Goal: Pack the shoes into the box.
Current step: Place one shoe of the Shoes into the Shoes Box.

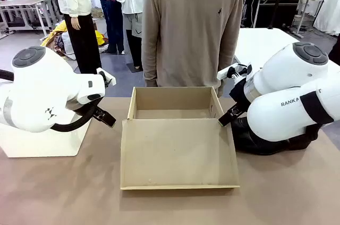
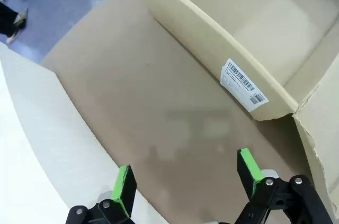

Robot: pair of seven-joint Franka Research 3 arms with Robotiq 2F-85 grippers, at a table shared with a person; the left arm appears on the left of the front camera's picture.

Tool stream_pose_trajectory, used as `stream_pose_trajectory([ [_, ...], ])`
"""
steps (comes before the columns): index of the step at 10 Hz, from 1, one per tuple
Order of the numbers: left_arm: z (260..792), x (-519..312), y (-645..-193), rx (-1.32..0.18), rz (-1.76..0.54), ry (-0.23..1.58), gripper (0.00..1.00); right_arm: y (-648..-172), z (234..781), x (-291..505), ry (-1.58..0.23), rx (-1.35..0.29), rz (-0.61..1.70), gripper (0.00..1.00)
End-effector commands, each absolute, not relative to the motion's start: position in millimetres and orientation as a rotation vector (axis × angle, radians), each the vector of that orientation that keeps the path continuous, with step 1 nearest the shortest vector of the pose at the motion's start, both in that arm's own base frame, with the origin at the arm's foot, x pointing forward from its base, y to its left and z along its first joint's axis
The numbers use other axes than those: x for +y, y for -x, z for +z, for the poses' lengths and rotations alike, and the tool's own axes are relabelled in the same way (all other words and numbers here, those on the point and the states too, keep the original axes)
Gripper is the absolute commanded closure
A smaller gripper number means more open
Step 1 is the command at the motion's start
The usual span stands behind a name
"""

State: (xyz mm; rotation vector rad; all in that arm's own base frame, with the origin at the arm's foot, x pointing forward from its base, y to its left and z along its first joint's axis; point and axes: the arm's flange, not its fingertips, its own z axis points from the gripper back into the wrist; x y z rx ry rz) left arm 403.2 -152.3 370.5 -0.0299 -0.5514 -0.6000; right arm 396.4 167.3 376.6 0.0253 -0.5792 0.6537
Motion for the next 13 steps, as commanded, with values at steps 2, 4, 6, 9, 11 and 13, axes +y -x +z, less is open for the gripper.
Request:
stream_pose_trajectory([
  [2,370.5,-152.3,-403.1,-0.551,-0.6,0.03,0.0,-396.4,377.0,167.3,-0.025,-0.581,0.654,0.0],
  [4,370.5,-152.3,-403.1,-0.551,-0.6,0.03,0.0,-396.4,377.0,167.3,-0.025,-0.581,0.654,0.0],
  [6,370.5,-152.3,-403.1,-0.551,-0.6,0.03,0.0,-396.4,377.0,167.3,-0.025,-0.581,0.654,0.0],
  [9,370.5,-152.3,-403.1,-0.551,-0.6,0.03,0.0,-396.4,377.0,167.3,-0.025,-0.581,0.654,0.0],
  [11,370.5,-152.3,-403.1,-0.551,-0.6,0.03,0.0,-396.4,377.0,167.3,-0.025,-0.581,0.654,0.0],
  [13,370.5,-152.3,-403.1,-0.551,-0.6,0.03,0.0,-396.3,376.6,167.4,-0.025,-0.579,0.654,0.0],
])
